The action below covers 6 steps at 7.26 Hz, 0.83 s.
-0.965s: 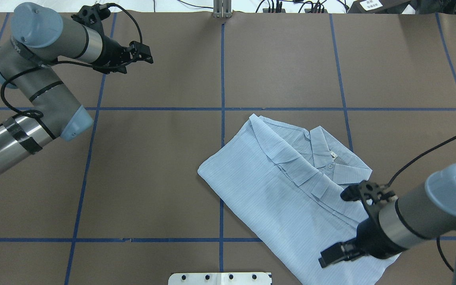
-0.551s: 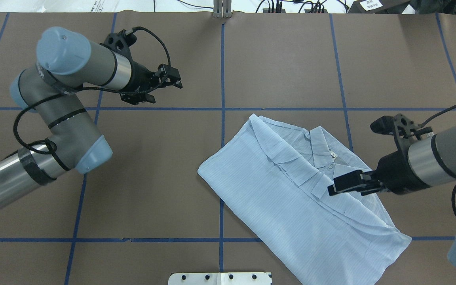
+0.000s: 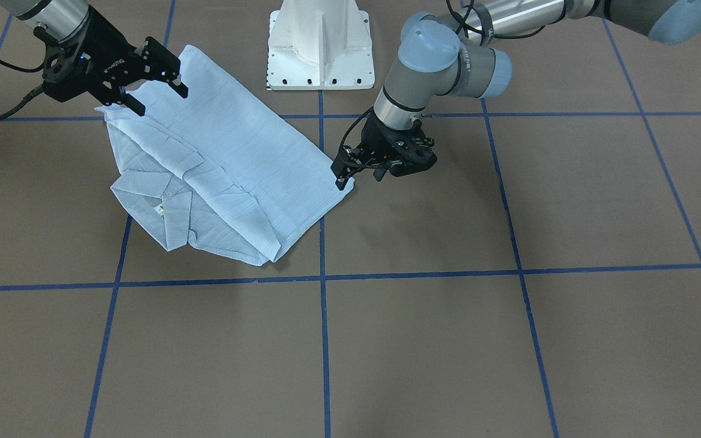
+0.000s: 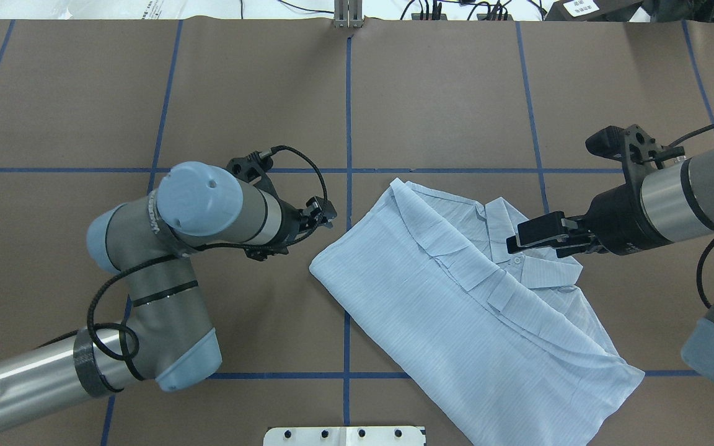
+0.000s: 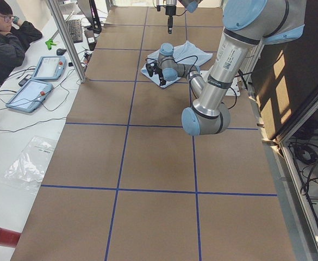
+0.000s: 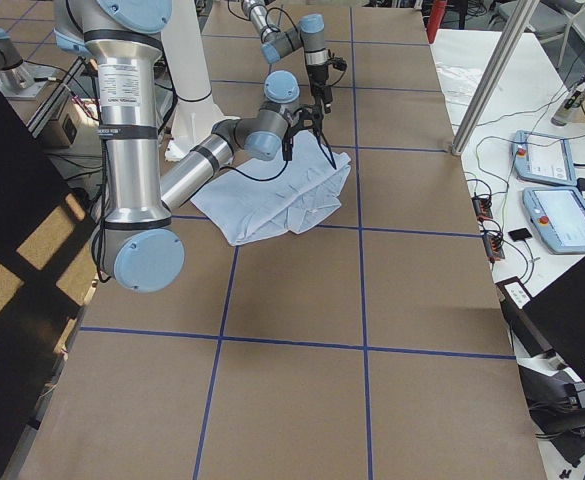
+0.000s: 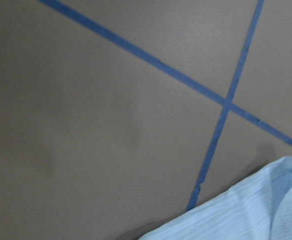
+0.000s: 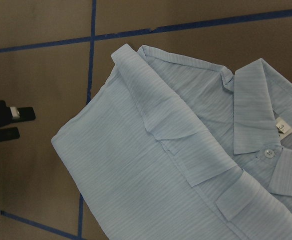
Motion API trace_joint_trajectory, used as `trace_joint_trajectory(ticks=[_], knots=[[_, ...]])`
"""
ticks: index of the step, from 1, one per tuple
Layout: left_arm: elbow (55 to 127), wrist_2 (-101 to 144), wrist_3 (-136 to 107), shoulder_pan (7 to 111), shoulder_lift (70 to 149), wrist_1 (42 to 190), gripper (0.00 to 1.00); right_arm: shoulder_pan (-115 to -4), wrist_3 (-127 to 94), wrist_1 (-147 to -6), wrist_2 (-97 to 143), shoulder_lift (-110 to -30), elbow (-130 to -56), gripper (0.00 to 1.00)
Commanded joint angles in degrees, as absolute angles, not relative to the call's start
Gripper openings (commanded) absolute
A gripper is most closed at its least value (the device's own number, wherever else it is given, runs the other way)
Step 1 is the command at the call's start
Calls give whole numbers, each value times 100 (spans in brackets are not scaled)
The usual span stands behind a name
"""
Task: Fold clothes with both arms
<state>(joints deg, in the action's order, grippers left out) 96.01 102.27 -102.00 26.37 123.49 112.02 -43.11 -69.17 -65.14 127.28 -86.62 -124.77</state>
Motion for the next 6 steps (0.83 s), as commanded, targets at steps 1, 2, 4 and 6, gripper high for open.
trace_joint_trajectory(ticks=[1,2,4,6], knots=[[9510,10011,-10432,2225,12357,10960,93,-4324,-6908,-6513,12727,-8622,-12402,100],[9440,10011,-10441,2215,12384,10960,91,-4324,-6917,-6513,12727,-8596,-12367,100],[9300,10020,-10441,2215,12584,10960,87,-4324,-6917,-6513,12718,-8596,-12357,100],[9202,10011,-10433,2215,12700,10969,86,-4333,-6917,-6513,12718,-8596,-12357,100]])
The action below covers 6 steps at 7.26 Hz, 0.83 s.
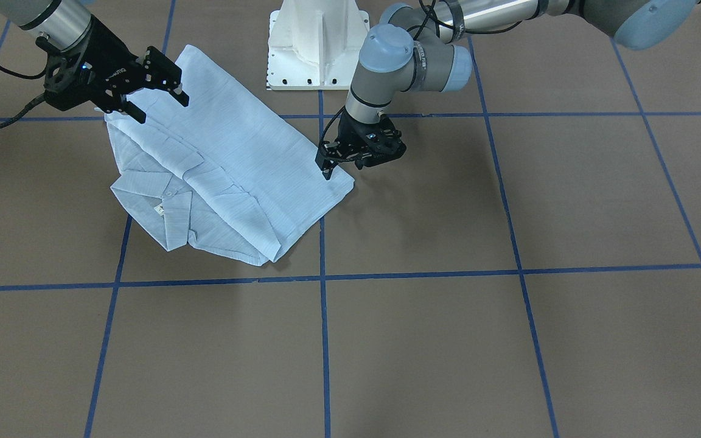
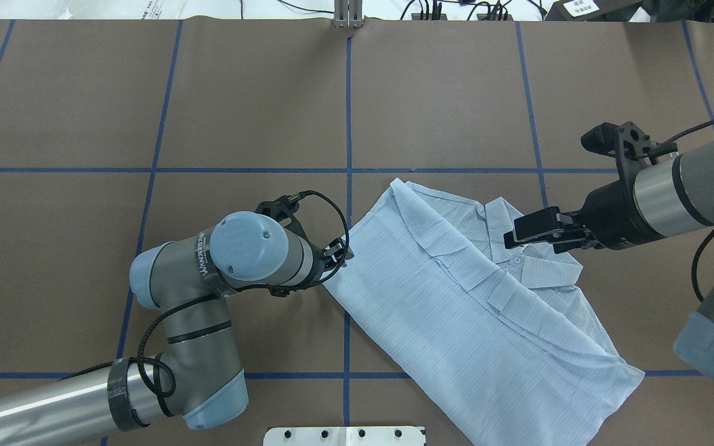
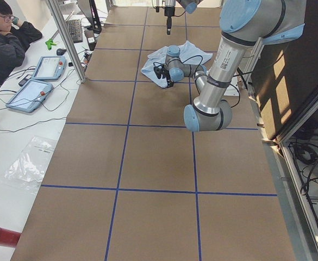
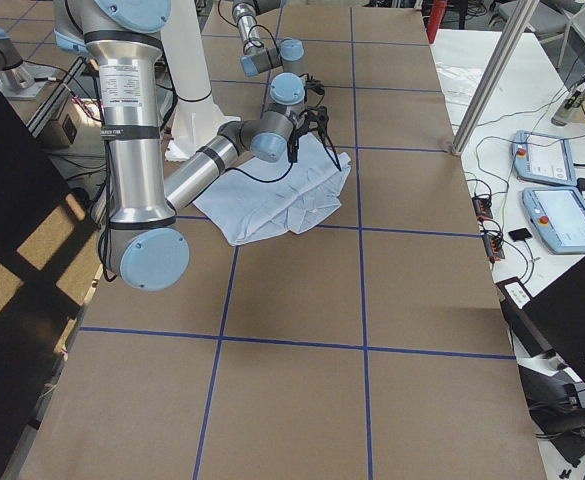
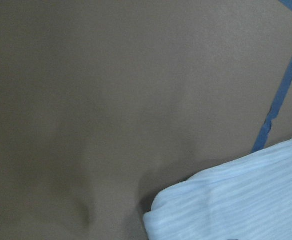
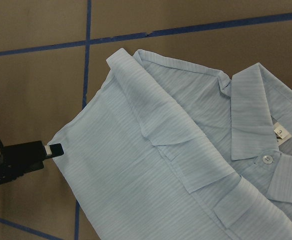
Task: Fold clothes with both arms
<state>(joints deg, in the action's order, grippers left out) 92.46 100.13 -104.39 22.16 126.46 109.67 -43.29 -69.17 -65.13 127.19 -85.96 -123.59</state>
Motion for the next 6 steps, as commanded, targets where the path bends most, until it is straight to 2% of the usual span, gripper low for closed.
trace_joint_trajectory(ticks=[1,4,6], knots=[[9167,10002,-10424,2215,12700,10977,85,-4333,-6917,-6513,12718,-8596,-12357,100],[9097,10011,-10424,2215,12700,10986,81,-4324,-6917,-6504,12709,-8596,-12357,100],[9053,10011,-10424,2215,12700,10995,65,-4333,-6917,-6504,12709,-8596,-12357,100]])
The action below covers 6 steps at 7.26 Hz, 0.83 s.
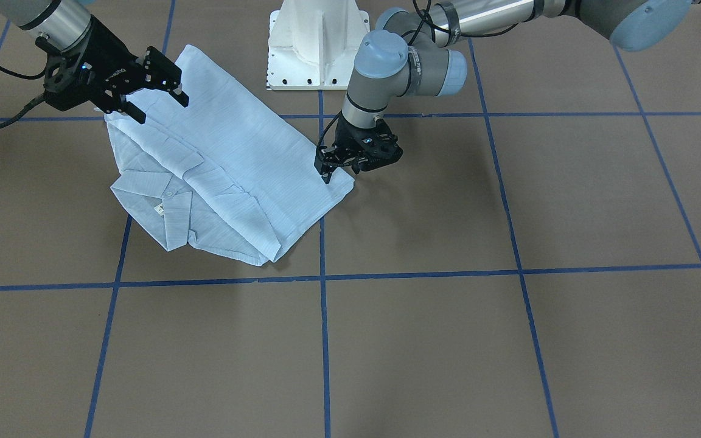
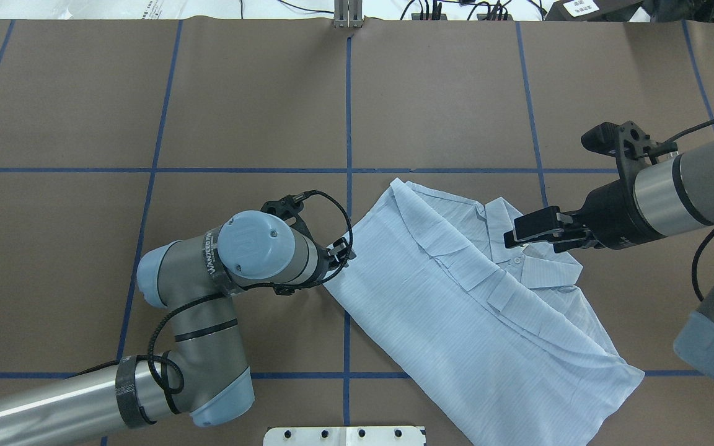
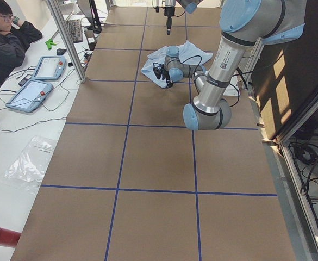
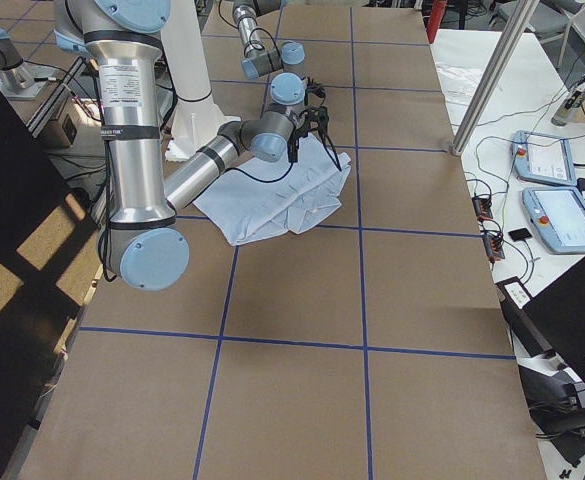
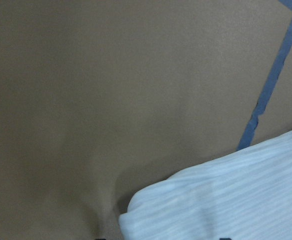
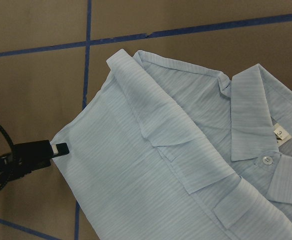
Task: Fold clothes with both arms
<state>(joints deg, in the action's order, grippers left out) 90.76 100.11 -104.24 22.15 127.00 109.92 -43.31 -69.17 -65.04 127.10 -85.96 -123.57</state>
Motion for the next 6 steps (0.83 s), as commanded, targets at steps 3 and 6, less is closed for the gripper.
trace_joint_trajectory(ticks=[3,6], knots=[[9070,10020,-10372,2224,12700,11022,0,-4333,-6917,-6504,12709,-8596,-12357,100],[9114,10063,-10327,2520,12709,11021,0,-4350,-6917,-6495,12665,-8587,-12366,100]])
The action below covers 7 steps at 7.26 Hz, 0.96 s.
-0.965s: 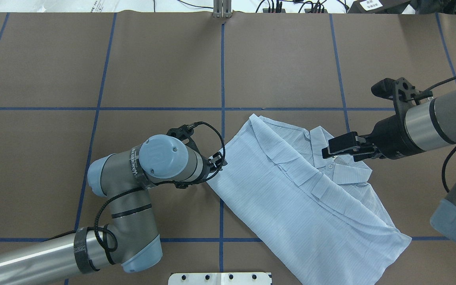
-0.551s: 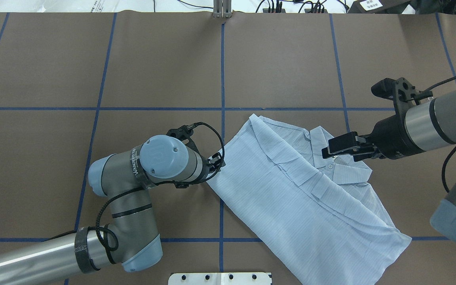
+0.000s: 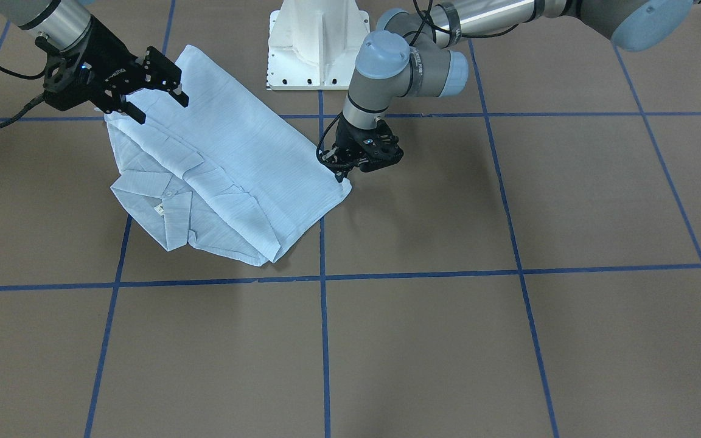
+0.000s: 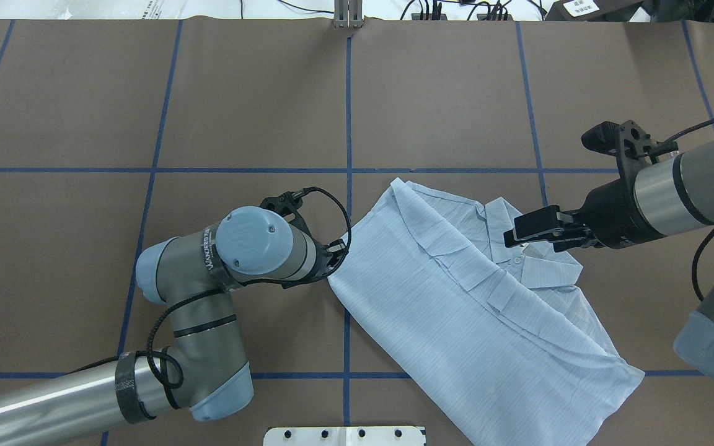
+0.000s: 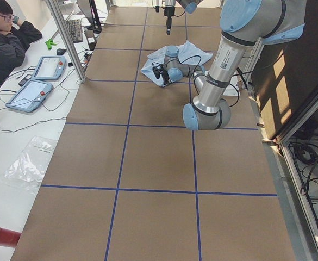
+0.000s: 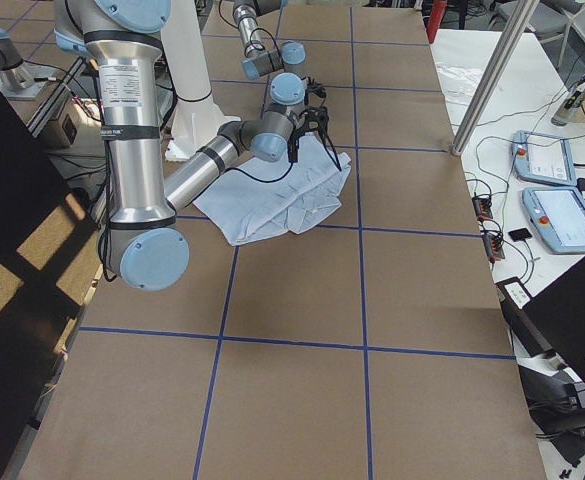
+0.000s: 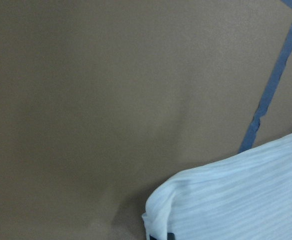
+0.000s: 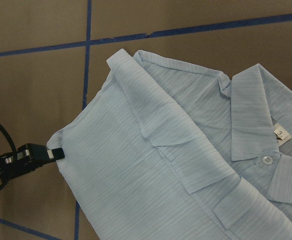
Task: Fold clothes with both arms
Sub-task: 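Drag the shirt corner away from the robot to rotate the shirt upright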
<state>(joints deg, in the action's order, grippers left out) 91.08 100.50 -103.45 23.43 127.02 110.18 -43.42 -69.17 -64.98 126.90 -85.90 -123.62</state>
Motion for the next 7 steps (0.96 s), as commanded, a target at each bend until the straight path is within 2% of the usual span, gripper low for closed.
trace_joint_trajectory(ticks=[1,3,4,5,6,7], knots=[[9106,10063,-10197,2870,12709,11048,0,-4351,-6917,-6495,12622,-8578,-12358,100],[8739,10037,-9354,3468,12770,11274,0,-4359,-6934,-6495,12604,-8421,-12287,100],[7927,10028,-9317,3715,13049,11972,0,-4351,-6943,-6495,12543,-8411,-12270,100],[6579,9959,-9316,3909,13739,13058,0,-4342,-6952,-6495,12533,-8394,-12252,100],[5574,9645,-9308,3981,14303,13757,0,-4342,-6996,-6495,12542,-8376,-12252,100],[5337,9616,-9064,4060,14369,14059,0,-4342,-7013,-6495,12542,-8376,-12252,100]])
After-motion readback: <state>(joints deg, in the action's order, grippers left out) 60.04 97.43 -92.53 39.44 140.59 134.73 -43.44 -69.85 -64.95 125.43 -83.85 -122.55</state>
